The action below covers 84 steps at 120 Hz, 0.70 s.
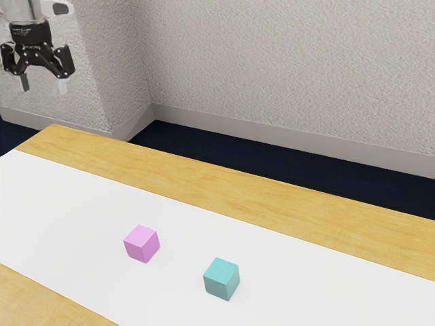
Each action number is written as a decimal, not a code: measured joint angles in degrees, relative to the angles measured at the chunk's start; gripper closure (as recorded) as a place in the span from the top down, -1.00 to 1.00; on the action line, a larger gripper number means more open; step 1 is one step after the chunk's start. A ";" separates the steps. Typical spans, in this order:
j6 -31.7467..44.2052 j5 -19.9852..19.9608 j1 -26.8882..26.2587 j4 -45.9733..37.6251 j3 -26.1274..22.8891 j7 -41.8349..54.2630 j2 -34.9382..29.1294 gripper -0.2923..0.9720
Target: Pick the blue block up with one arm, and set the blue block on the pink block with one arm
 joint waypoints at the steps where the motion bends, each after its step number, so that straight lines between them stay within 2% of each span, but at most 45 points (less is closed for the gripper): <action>1: 0.47 -0.01 -0.18 -0.01 0.00 0.00 0.00 0.54; 17: 5.77 0.09 -1.53 0.37 -0.09 -0.10 0.05 0.54; 23: 5.61 1.52 -1.30 5.74 -0.73 -0.17 -0.57 0.54; 29: 5.02 1.78 2.23 12.16 -6.17 -0.32 -1.81 0.54; 35: 4.77 0.84 5.43 13.25 -12.13 -0.63 -1.85 0.54; 42: 6.52 -0.68 6.17 6.44 -17.93 -1.10 -2.05 0.54; 61: 17.30 -3.37 -0.52 -18.67 -27.44 -3.59 -5.64 0.54; 75: 25.21 -4.08 -7.18 -30.51 -30.45 -5.78 -7.16 0.53; 84: 29.41 -4.74 -8.35 -33.79 -30.71 -7.07 -6.46 0.53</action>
